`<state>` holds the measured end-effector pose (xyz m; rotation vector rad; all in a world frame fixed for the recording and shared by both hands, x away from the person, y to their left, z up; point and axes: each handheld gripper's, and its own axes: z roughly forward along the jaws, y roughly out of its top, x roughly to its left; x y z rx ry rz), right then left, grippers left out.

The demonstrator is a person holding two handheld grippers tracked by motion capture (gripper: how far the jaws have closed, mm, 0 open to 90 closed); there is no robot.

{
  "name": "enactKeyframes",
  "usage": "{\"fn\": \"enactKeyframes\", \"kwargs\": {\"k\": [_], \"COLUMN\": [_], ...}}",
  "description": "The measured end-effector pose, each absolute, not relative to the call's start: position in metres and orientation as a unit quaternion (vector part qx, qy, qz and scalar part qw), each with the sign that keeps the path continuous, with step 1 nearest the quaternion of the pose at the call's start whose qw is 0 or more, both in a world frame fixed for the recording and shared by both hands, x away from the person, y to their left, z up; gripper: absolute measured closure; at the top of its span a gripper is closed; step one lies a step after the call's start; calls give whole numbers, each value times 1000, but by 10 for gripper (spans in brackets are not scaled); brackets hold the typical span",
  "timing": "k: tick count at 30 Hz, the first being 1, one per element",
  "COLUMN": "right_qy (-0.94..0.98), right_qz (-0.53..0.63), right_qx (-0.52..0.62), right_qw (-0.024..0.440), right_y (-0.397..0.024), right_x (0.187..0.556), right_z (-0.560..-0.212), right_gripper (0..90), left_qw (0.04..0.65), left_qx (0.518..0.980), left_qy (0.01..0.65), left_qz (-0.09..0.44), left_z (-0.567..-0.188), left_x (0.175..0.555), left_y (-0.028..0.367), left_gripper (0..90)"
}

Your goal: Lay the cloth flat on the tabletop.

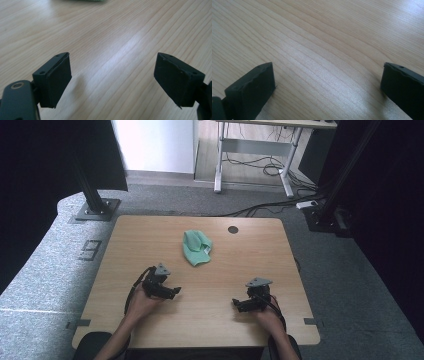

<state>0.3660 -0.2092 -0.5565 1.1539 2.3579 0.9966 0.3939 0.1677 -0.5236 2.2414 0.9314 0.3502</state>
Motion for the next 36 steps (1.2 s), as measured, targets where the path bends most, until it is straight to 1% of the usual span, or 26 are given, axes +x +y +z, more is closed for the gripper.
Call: {"fn": "enactKeyframes", "kwargs": {"k": [7,13,15,24,26,29,32,33,36], "right_qy": [827,827,827,827,827,827,828,827,827], "right_qz": [350,350,350,350,350,350,350,350,350], "right_qx": [407,406,407,407,407,406,406,406,406], "right_qw": [167,167,167,166,167,167,168,167,167], "right_y": [-209,-209,-209,-209,-209,-209,-209,-209,-209], "right_x": [366,366,366,366,366,366,366,366,366], "right_z": [-557,-557,-557,-557,-557,-557,-557,-557,-557], "right_gripper": [0,0,0,0,0,0,0,0,0], "left_qw": [342,349,354,360,362,360,364,369,367], "left_qx": [861,863,862,861,860,863,862,862,864], "left_qy": [349,338,334,334,334,328,329,327,323], "left_qz": [138,142,141,135,134,132,126,119,119], "left_z": [-515,-503,-498,-490,-489,-487,-486,-487,-487], "left_x": [408,420,428,449,453,464,467,472,475], "left_y": [156,146,140,127,124,116,112,106,100], "left_gripper": [159,189,214,256,289,314,326,351,365]}}
